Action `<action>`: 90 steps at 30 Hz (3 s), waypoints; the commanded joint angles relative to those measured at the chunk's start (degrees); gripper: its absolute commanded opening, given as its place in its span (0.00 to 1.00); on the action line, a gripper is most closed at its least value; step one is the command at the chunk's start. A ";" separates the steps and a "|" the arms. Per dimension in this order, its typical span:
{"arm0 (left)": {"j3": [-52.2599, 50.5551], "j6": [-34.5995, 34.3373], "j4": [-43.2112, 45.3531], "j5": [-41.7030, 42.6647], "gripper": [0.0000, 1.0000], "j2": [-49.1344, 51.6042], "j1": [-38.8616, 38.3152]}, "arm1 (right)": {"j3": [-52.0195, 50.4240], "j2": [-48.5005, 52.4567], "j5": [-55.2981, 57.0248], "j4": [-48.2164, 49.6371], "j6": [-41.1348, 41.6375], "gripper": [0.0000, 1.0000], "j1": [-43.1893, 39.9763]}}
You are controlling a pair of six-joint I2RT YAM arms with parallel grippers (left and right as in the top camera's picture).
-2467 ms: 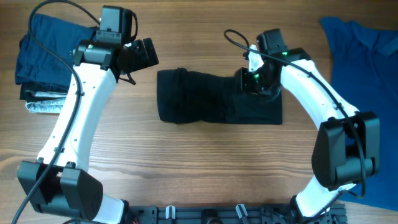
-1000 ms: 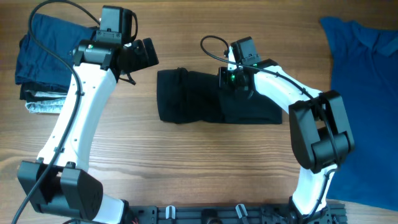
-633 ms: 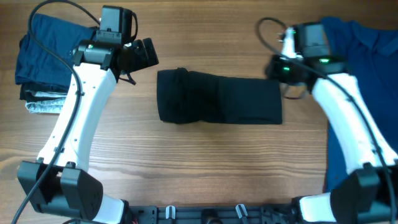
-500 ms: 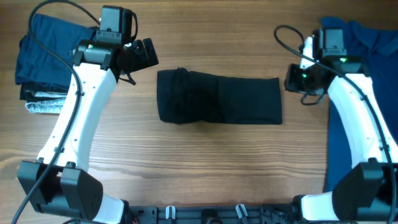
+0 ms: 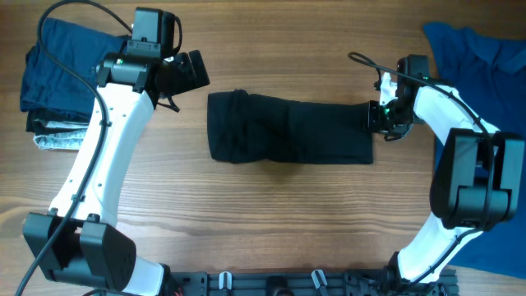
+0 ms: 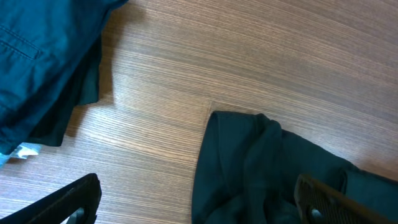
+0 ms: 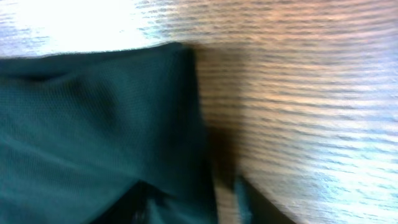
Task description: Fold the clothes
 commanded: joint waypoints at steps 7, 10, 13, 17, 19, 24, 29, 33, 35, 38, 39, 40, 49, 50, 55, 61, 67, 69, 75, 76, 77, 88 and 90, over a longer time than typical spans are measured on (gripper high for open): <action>-0.15 -0.28 -0.02 -0.76 1.00 0.28 0.15 | -1.90 4.55 -5.99 -0.68 0.81 0.04 0.07; -0.15 -0.28 -0.02 -0.76 1.00 0.28 0.15 | 0.98 3.45 -5.99 -2.75 0.79 0.04 -2.32; -0.13 -0.31 -0.02 -0.76 1.00 0.28 0.15 | 3.80 1.86 -5.31 -6.10 0.83 0.04 -7.48; -0.13 -0.28 0.00 -0.76 1.00 0.28 0.15 | 4.72 1.40 -4.52 -8.28 -1.88 0.04 -17.84; -0.13 -0.28 -0.02 -0.76 1.00 0.28 0.15 | 7.23 1.38 -4.98 -11.61 -2.36 0.04 -22.05; -0.13 -0.31 -0.02 -0.76 1.00 0.28 0.15 | 20.48 1.14 -7.10 -24.94 -2.40 0.04 -22.34; -0.13 -0.28 -0.02 -0.76 1.00 0.28 0.15 | 25.70 -2.29 -7.85 -33.62 -2.19 0.06 -16.11; -0.13 -0.31 -0.02 -0.76 1.00 0.28 0.15 | 25.70 -5.49 -11.47 -34.86 2.25 0.06 -10.19; -0.13 -0.31 -0.02 -0.76 1.00 0.28 0.15 | 25.81 -6.58 -12.44 -35.04 4.35 0.06 -7.17; -0.13 -0.31 -0.02 -0.76 1.00 0.28 0.15 | 25.81 -7.17 -13.77 -35.01 6.73 0.04 -2.54; -0.13 -0.28 -0.02 -0.76 1.00 0.28 0.15 | 25.81 -7.17 -13.79 -34.95 6.80 0.04 -0.26; -0.15 -0.31 -0.02 -0.76 1.00 0.28 0.15 | 25.81 -7.17 -13.77 -34.56 6.82 0.04 1.36; -0.13 -0.31 -0.02 -0.76 1.00 0.28 0.15 | 25.79 -7.04 -6.86 -24.11 16.20 0.04 15.61; -0.15 -0.31 -0.02 -0.76 1.00 0.28 0.15 | 25.75 -7.04 -5.42 -23.06 16.17 0.04 17.03; -0.13 -0.31 -0.02 -0.76 1.00 0.28 0.15 | 22.86 -6.60 -2.75 -17.75 15.76 0.06 21.00; -0.13 -0.31 -0.02 -0.76 1.00 0.28 0.15 | 13.29 -6.38 -3.30 -5.97 15.80 0.07 23.98; -0.15 -0.28 -0.02 -0.76 1.00 0.28 0.15 | 8.57 -5.79 -3.39 4.72 17.33 0.31 27.23; -0.13 -0.31 -0.02 -0.76 1.00 0.28 0.15 | 8.72 -5.95 -4.79 7.80 17.09 0.49 27.26; -0.13 -0.28 -0.02 -0.76 1.00 0.28 0.15 | 15.37 -10.03 -13.14 1.88 13.44 0.54 19.85; -0.13 -0.31 -0.02 -0.76 1.00 0.28 0.15 | 15.37 -11.04 -13.14 -1.44 12.85 0.46 18.32; -0.13 -0.31 -0.02 -0.76 1.00 0.28 0.15 | 15.34 -11.58 -13.05 -6.25 11.13 0.33 16.76; -0.13 -0.31 -0.02 -0.76 1.00 0.28 0.15 | -8.37 -11.45 -4.96 -1.16 6.78 0.04 15.06; -0.13 -0.28 -0.02 -0.76 1.00 0.28 0.15 | -12.55 -11.45 -4.66 5.09 7.06 0.04 15.08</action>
